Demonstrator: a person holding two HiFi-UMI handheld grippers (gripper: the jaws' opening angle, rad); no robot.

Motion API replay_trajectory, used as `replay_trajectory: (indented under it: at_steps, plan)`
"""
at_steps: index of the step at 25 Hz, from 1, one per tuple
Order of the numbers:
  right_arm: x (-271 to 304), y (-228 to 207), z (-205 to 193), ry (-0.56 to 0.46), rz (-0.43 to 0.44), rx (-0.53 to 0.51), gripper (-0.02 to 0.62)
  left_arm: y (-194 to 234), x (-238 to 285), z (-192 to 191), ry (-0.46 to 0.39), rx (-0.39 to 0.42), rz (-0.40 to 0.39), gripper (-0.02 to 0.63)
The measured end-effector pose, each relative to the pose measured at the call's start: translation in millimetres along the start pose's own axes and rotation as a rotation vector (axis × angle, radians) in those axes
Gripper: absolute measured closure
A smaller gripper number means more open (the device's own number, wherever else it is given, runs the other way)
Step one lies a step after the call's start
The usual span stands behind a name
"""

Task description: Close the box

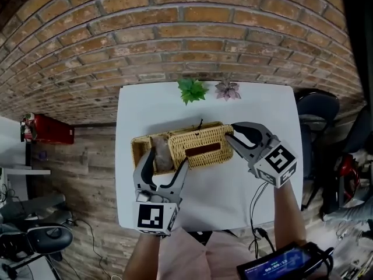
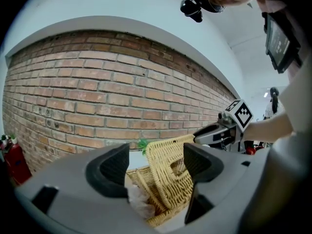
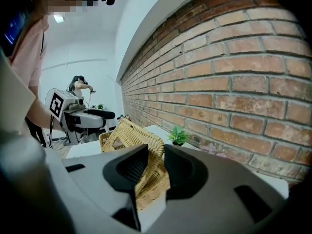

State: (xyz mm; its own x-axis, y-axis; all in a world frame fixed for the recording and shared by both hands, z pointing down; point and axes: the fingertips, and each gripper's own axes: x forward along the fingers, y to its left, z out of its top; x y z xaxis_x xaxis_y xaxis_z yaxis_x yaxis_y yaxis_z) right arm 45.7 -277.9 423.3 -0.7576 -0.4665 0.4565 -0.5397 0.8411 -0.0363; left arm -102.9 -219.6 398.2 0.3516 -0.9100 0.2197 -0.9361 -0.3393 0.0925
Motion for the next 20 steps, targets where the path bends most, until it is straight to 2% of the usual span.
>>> replay_trajectory:
  at_steps: [20]
  plan:
    - [28.5,-19.1,-28.3,0.052,0.028,0.112,0.474,17.3,9.9,-16.7,0.043,-0.032,0.011,0.250]
